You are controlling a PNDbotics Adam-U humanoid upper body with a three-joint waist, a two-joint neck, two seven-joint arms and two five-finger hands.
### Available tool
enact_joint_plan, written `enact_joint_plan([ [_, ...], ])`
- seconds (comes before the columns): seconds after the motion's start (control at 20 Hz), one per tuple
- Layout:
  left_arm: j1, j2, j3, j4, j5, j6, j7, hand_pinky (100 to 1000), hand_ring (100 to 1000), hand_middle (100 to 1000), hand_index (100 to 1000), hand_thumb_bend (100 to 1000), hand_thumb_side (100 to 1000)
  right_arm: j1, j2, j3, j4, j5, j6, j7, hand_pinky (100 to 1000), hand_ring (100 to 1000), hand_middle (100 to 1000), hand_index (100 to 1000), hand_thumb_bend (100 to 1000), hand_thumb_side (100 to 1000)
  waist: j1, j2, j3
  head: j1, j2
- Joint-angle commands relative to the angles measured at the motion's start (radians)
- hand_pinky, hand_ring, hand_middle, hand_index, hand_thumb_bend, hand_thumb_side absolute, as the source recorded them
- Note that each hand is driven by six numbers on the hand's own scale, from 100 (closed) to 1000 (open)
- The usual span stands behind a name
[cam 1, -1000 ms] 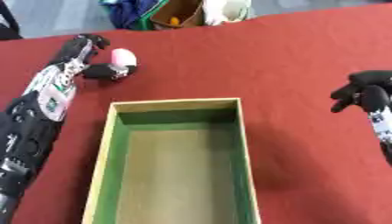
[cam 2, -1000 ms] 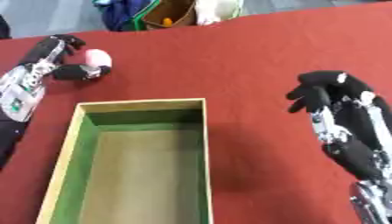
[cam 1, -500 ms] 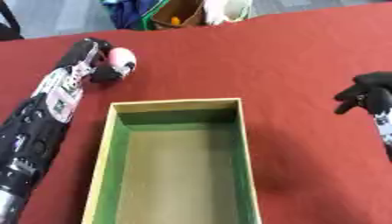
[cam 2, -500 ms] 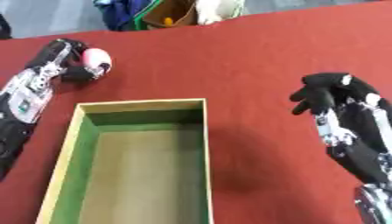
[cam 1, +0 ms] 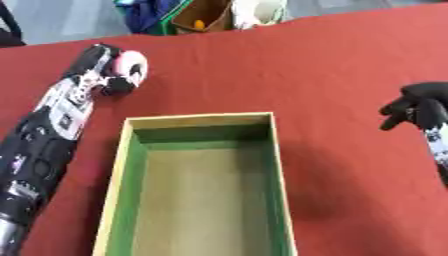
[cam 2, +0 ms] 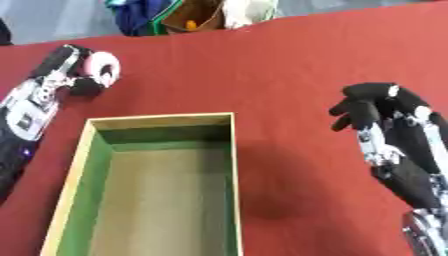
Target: Pick up objects on the table and place them in the box.
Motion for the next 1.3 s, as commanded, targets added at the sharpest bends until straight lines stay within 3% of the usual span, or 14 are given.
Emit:
enact_joint_plan([
  [0.05,-0.015,0.031,0.004,-0.058,0.04,0.0,0.034,468,517,493,550,100,309,0.0,-0.005,-0.011,-0.02,-0.001,0.005,-0.006,487,594,531,705,100,484,-0.009,-0.034,0.007,-0.008,0.013],
  [0.55,0.013,0.08,-0.059,-0.294,0.099,-0.038,0.1,416,449,452,505,100,364,0.022,-0.001,-0.027,-0.02,-0.03,0.007,-0.014,490,594,532,705,100,480,-0.033,-0.094,0.058,-0.033,0.087],
  [0.95,0.075,0.065,-0.153,-0.477,0.18,-0.124,0.123,357,382,380,439,100,364,0.041,0.012,-0.04,-0.02,-0.062,0.017,-0.023,492,595,534,705,100,473,-0.048,-0.156,0.111,-0.07,0.14],
  [1.3,0.141,0.073,-0.288,-0.644,0.232,-0.153,0.098,303,343,386,443,100,409,0.042,0.019,-0.047,-0.02,-0.094,0.027,-0.028,495,597,537,704,100,470,-0.052,-0.188,0.129,-0.084,0.143],
])
